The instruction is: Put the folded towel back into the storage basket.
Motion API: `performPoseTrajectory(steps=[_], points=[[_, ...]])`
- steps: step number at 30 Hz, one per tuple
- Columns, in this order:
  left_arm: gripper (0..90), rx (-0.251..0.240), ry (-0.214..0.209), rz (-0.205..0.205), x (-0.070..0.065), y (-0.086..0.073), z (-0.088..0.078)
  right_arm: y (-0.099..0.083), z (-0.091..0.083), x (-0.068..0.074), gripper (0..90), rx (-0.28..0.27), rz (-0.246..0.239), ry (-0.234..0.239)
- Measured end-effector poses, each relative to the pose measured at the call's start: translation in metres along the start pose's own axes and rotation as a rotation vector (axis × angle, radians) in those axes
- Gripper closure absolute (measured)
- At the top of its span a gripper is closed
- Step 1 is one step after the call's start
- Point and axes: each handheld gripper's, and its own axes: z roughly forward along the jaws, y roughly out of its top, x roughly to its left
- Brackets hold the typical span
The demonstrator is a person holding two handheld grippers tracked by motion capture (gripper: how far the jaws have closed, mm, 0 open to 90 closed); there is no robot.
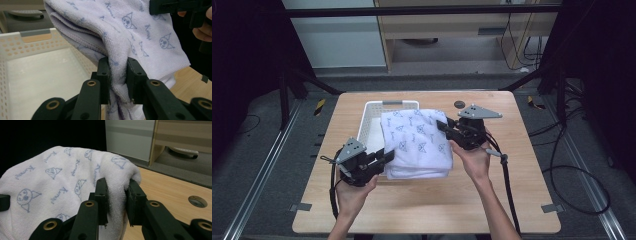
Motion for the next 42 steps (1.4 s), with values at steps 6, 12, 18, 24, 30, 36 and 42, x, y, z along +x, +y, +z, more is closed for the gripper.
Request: performPoseTrajectory(steps=[6, 12, 18, 24, 30, 36, 42], points=[[74.0, -0.015, 0.024, -0.014, 0.008, 0.002, -0.005, 0.005, 0.009, 0.005, 73.8, -0.001, -0.006, 0.004], [74.1, -0.027, 0.042, -0.028, 0.017, 0.004, -0.01, 0.009, 0.018, 0.01, 73.8, -0.01, -0.008, 0.012], [74.2, -0.039, 0.053, -0.043, 0.025, 0.006, -0.014, 0.012, 0.027, 0.016, 73.9, -0.015, -0.01, 0.014], [74.5, -0.042, 0.066, -0.048, 0.031, 0.007, -0.018, 0.016, 0.034, 0.021, 73.9, -0.02, -0.02, 0.014], [74.6, -0.048, 0.083, -0.055, 0.038, 0.009, -0.023, 0.021, 0.043, 0.027, 73.8, -0.031, -0.027, 0.017], [74.6, -0.053, 0.108, -0.057, 0.045, 0.011, -0.025, 0.023, 0.053, 0.031, 73.9, -0.038, -0.02, 0.022], [74.7, -0.052, 0.119, -0.067, 0.054, 0.011, -0.024, 0.022, 0.063, 0.033, 73.8, -0.031, -0.015, 0.017]])
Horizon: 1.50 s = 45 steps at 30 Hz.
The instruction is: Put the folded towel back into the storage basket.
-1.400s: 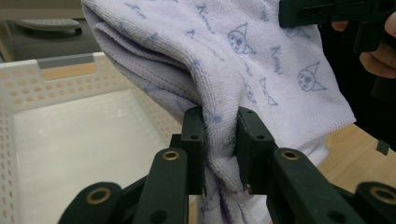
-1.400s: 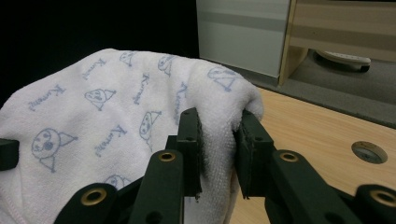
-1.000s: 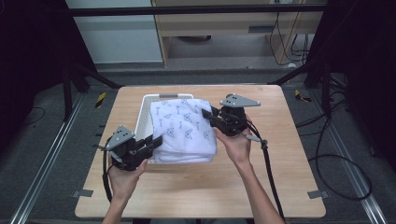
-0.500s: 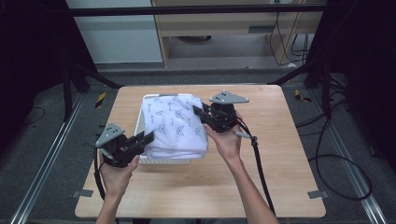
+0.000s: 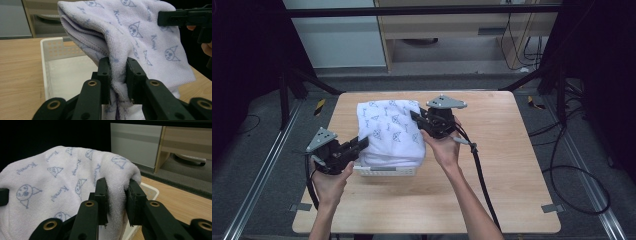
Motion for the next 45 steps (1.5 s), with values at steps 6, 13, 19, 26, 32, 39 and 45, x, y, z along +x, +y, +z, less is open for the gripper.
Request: performPoseTrajectory(steps=[6, 13, 19, 26, 32, 39, 45], points=[[74.8, -0.001, 0.009, -0.013, 0.007, 0.0, 0.001, 0.001, 0.007, 0.0, 73.9, -0.002, 0.007, 0.001], [74.8, 0.008, 0.033, -0.015, 0.014, -0.001, 0.005, 0.001, 0.019, 0.003, 73.8, 0.004, 0.001, -0.005], [74.9, 0.011, 0.049, -0.013, 0.019, -0.001, 0.008, 0.002, 0.026, 0.005, 73.9, 0.009, -0.002, -0.009], [74.9, 0.016, 0.061, -0.025, 0.028, -0.001, 0.011, 0.004, 0.038, 0.008, 73.9, 0.011, -0.012, -0.009], [74.9, 0.029, 0.072, -0.028, 0.035, -0.004, 0.019, 0.0, 0.049, 0.008, 73.9, 0.029, -0.01, -0.018], [74.9, 0.057, 0.088, -0.031, 0.043, -0.01, 0.029, -0.005, 0.061, 0.005, 73.8, 0.053, -0.007, -0.024], [74.9, 0.074, 0.091, -0.029, 0.045, -0.014, 0.036, -0.011, 0.069, 0.003, 73.8, 0.074, 0.003, -0.033]])
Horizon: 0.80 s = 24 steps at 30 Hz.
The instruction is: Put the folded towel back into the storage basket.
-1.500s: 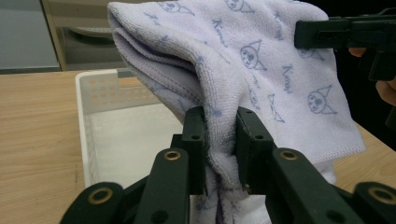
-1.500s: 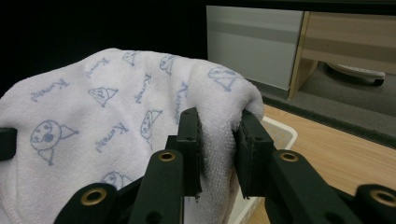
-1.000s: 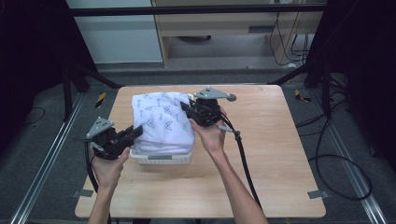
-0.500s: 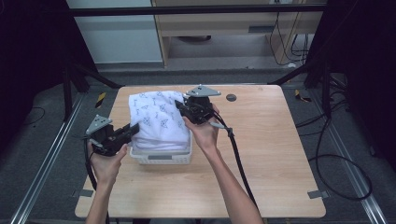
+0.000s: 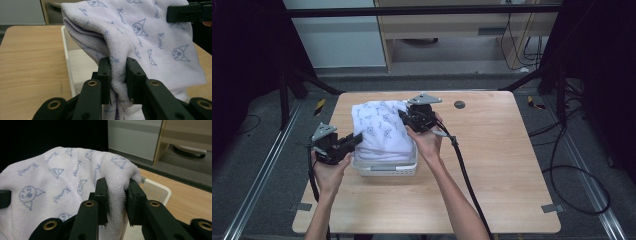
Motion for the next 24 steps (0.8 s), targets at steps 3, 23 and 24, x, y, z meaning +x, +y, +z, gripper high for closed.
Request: performPoseTrajectory(steps=[3, 23, 24], points=[[74.9, 0.01, 0.001, 0.001, 0.0, -0.001, 0.003, -0.002, 0.002, -0.001, 73.8, 0.007, 0.0, -0.004], [74.9, 0.071, 0.027, -0.004, 0.006, -0.014, 0.023, -0.019, 0.023, -0.004, 73.6, 0.064, -0.003, -0.027], [74.9, 0.08, 0.028, -0.004, 0.006, -0.016, 0.026, -0.02, 0.024, -0.004, 73.6, 0.071, -0.001, -0.029]])
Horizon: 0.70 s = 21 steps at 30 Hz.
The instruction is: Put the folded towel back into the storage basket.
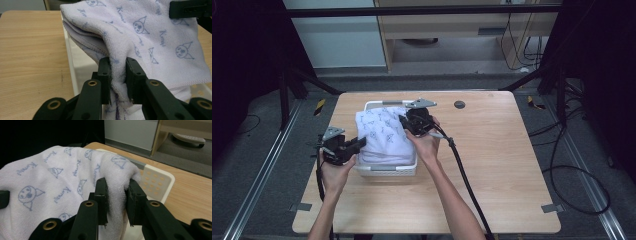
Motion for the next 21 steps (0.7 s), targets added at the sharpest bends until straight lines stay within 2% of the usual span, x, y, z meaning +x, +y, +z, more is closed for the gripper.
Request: performPoseTrajectory(steps=[21], points=[[74.8, 0.078, 0.015, 0.022, 0.0, -0.012, 0.022, -0.025, 0.017, -0.009, 72.8, 0.062, 0.022, -0.011]])
